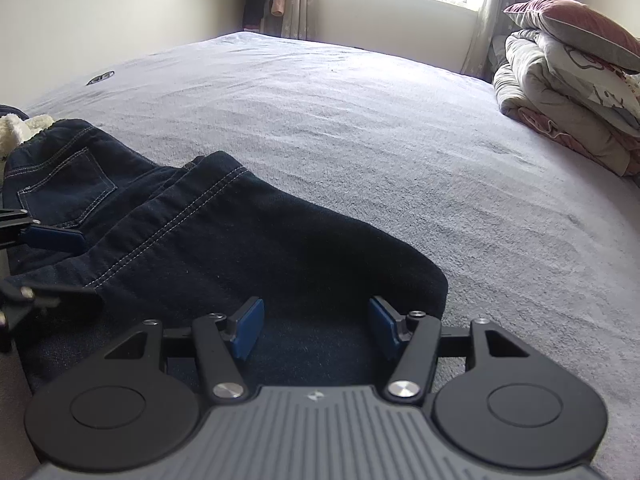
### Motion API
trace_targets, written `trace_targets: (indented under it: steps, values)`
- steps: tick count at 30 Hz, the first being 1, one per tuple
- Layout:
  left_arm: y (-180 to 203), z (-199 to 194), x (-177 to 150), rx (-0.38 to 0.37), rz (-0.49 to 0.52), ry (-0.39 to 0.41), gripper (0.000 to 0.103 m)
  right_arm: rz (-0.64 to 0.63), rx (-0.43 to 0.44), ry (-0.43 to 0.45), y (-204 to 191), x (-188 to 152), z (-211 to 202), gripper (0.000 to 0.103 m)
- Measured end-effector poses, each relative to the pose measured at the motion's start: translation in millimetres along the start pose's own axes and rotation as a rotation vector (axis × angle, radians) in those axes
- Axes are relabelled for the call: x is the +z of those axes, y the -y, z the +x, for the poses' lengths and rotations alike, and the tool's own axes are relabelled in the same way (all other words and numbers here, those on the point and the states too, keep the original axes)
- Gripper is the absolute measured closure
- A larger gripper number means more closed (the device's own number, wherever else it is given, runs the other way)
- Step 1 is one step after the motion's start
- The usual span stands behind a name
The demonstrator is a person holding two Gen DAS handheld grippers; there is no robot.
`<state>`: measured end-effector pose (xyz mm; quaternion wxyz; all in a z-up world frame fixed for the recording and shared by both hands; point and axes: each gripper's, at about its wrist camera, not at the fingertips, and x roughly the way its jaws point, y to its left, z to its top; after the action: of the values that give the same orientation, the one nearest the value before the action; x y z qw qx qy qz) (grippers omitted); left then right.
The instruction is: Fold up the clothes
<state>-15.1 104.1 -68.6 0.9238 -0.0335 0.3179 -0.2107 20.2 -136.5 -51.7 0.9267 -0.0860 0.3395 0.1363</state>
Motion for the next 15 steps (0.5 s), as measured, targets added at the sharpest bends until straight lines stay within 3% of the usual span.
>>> trace_targets:
  steps: [7, 15]
  values:
    - [-33, -27, -4, 0.117, -0.117, 0.056, 0.007, -0.009, 0.003, 0.013, -2, 1, -5, 0.037]
    - [-82, -56, -7, 0.289, -0.321, 0.165, 0.005, 0.001, -0.001, 0.022, -2, 2, -3, 0.034]
